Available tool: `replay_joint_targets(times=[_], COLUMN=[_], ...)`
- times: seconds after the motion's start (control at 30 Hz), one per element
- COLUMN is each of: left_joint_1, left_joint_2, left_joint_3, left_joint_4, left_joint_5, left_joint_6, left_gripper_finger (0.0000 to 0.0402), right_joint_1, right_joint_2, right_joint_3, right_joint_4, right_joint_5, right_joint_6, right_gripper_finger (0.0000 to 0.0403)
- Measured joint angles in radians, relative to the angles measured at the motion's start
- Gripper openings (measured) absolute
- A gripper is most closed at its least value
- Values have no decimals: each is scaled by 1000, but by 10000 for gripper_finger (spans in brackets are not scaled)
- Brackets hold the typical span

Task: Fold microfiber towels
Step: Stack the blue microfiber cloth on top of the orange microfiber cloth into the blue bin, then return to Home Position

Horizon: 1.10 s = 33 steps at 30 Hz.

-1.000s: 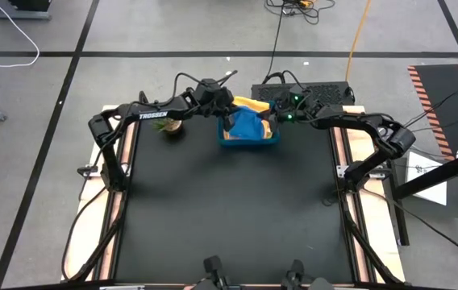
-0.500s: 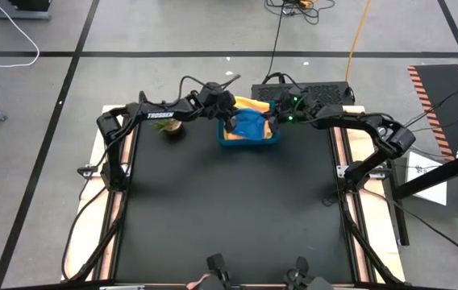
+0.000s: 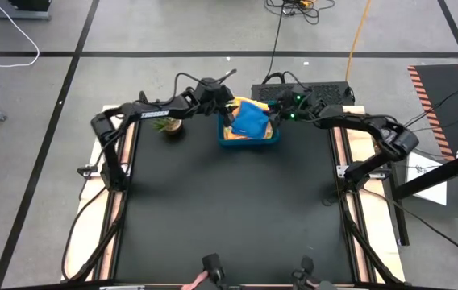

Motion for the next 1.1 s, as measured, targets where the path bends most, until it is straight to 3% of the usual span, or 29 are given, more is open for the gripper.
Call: replay_joint_targets(times=[0.17, 0.23, 0.33, 0.47, 0.63, 0.87, 1.1], left_joint_1=[-30, -53, -102, -170, -262, -373, -454], left_joint_2=[-189, -280, -420, -620, -899, -1256, -1512], left_joint_3=[0, 0, -21, -118, -321, -624, -894], left_joint_4=[-140, -220, -307, -359, -339, -190, -107], left_joint_5=[126, 224, 259, 233, 230, 110, -66], left_joint_6=[35, 67, 91, 81, 18, -131, -241], left_gripper_finger=[186, 173, 135, 71, 8, 20, 21], right_joint_1=[23, 48, 115, 228, 344, 442, 502], right_joint_2=[-174, -279, -454, -700, -961, -1196, -1299], right_joint_3=[0, 0, -21, -107, -282, -489, -651], right_joint_4=[0, -8, -17, -37, 6, 35, 49], right_joint_5=[-95, -136, -140, -124, -18, 37, 183], right_joint_6=[-42, -56, -111, -250, -308, -330, -331], right_gripper_finger=[192, 183, 164, 136, 101, 65, 38])
